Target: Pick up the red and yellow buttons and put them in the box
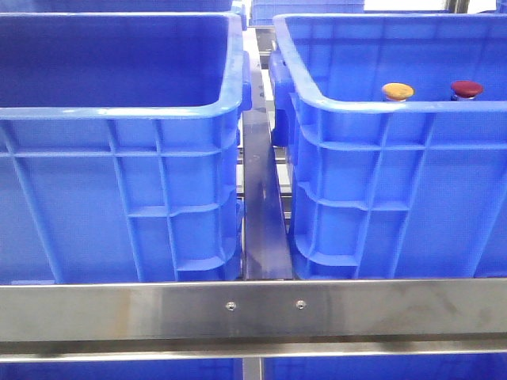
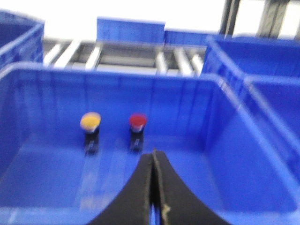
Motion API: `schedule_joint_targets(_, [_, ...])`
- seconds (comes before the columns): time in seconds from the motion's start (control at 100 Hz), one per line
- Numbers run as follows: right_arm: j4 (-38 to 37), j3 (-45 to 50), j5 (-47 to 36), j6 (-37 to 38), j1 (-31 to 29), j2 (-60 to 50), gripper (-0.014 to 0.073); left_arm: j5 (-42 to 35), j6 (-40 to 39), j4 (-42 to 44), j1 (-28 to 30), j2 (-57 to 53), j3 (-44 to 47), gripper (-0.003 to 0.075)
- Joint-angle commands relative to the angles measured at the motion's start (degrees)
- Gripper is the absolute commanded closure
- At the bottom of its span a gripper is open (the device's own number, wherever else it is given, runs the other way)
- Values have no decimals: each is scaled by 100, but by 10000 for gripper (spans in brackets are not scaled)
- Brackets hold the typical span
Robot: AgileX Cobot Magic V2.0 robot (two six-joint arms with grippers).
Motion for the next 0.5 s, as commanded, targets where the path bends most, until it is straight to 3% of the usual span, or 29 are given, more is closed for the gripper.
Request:
schedule_joint_targets(0.0, [-863,83,-1378,860,124,-13,659,-492,-49,-4,10,-171,293,740])
schedule_joint_targets(0.06, [-945,345,-1689,989,191,-99,659,-492,-49,-4,10,-171,293,740])
schedule_joint_targets(0.36, [-1040,1549,-1680,1368,226,-1020,659,-492,-49,-4,10,-171,293,740])
schedule_joint_targets(0.49, [-1261,1541,-1225,1490,381,-1061,659,-481,-49,-4,10,-171,293,740])
